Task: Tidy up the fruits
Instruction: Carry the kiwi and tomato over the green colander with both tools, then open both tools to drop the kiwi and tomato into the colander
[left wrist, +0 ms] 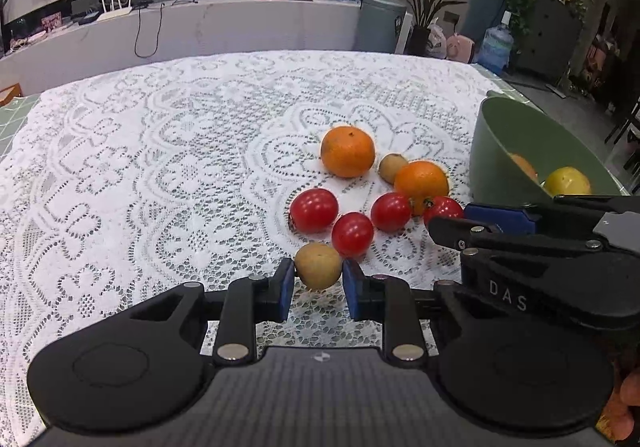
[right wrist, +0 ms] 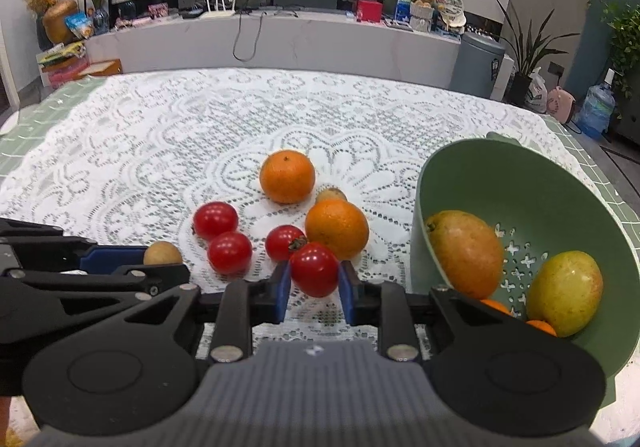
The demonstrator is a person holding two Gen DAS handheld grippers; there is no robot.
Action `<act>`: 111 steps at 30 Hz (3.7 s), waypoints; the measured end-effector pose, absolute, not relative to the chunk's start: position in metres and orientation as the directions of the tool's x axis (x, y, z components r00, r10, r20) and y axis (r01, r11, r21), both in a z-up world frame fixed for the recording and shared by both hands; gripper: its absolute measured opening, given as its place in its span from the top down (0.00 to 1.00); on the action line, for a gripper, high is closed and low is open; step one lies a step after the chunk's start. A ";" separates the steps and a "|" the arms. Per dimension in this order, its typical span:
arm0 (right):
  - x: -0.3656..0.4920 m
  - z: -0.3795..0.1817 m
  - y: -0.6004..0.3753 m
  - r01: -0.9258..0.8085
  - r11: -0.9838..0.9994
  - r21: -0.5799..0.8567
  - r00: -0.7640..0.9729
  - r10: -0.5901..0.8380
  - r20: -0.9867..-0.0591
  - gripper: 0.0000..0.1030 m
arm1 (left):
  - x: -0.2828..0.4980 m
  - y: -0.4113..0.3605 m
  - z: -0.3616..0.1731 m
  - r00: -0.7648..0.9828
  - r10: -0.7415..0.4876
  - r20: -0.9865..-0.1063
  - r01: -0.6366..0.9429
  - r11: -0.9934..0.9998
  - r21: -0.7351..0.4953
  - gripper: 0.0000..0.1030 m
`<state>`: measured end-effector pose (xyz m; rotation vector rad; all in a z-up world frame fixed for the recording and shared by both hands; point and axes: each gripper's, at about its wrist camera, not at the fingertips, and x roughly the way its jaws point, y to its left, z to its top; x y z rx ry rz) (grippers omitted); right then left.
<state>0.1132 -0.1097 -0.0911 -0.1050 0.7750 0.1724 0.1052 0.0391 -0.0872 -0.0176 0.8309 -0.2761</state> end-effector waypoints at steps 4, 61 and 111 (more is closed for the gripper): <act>0.103 -0.082 -0.113 -0.211 0.977 -0.012 0.721 0.147 -0.677 0.79 | 0.099 0.042 -0.082 0.652 -0.262 -0.711 0.222 0.963 -0.151 0.72; 0.151 -0.040 -0.304 -0.257 0.964 0.064 0.613 0.214 -0.761 0.79 | 0.149 -0.126 -0.036 0.640 -0.353 -0.683 0.466 0.885 -0.021 0.72; 0.182 -0.078 -0.279 -0.376 0.922 -0.091 0.577 0.156 -0.802 0.50 | 0.193 -0.145 -0.073 0.547 -0.345 -0.762 0.502 0.865 -0.031 0.58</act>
